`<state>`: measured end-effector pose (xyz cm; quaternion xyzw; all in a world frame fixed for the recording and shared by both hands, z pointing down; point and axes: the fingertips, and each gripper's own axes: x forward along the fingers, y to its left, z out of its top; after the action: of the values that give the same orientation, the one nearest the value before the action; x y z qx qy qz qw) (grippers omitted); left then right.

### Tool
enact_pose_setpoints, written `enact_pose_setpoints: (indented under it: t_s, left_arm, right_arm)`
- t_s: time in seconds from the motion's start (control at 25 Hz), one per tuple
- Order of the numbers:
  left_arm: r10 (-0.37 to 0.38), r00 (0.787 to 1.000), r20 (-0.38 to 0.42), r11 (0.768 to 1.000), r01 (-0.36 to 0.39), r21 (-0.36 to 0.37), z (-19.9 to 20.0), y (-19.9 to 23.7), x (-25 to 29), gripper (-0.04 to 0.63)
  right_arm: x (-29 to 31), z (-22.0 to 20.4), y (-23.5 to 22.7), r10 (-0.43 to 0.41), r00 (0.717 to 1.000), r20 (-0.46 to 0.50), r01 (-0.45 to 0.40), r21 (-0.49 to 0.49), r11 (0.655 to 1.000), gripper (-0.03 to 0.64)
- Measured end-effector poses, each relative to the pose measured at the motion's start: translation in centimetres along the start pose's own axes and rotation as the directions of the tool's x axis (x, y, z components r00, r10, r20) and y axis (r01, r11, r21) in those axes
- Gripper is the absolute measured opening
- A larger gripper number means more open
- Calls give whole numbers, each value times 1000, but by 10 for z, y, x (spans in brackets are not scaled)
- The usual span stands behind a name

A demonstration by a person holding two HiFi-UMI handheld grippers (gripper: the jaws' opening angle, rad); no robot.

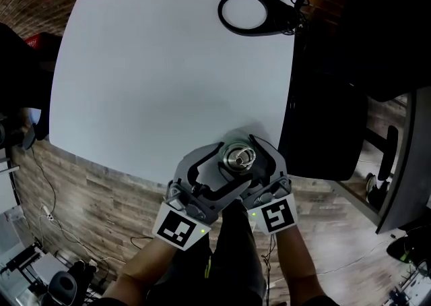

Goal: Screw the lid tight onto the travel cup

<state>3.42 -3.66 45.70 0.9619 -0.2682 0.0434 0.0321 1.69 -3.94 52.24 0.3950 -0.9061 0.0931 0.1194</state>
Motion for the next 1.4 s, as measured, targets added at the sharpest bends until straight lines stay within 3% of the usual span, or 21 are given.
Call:
enact_pose_setpoints:
  t_s: [0.12, 0.24, 0.32, 0.44, 0.64, 0.88, 0.96, 1.24, 1.4]
  left_arm:
    - [36, 999, -22, 999, -35, 25, 1, 2, 12, 312]
    - [34, 999, -39, 998, -31, 62, 1, 2, 17, 255]
    - [-8, 999, -32, 998, 10, 64, 1, 0, 16, 253]
    - [-133, 991, -34, 988, 135, 73, 0, -2, 14, 253]
    - [-381, 922, -62, 918, 386, 88, -2, -6, 12, 253]
    - [-561, 824, -82, 821, 566, 73, -1, -13, 13, 254]
    - [-589, 803, -85, 802, 594, 57, -2, -13, 14, 256]
    - [-586, 807, -68, 807, 589, 46, -2, -12, 12, 256]
    - [-568, 821, -56, 822, 569, 18, -4, -10, 15, 279]
  right_arm:
    - [-1, 1, -2, -4, 1000, 5, 4, -1, 1000, 354]
    - [0, 1, -4, -14, 1000, 15, 13, 13, 1000, 354]
    - [1, 2, -4, -14, 1000, 19, 14, 9, 1000, 354]
    - [2, 1, -3, -11, 1000, 13, 11, 9, 1000, 354]
    - [3, 0, -2, -5, 1000, 8, 5, 2, 1000, 354]
    - [1, 2, -3, 21, 1000, 21, -21, -1, 1000, 354]
    - [1, 2, -4, 29, 999, 20, -29, -2, 1000, 354]
    - [1, 1, -2, 33, 999, 15, -33, -5, 999, 354]
    - [1, -1, -2, 29, 1000, 4, -29, 10, 1000, 354]
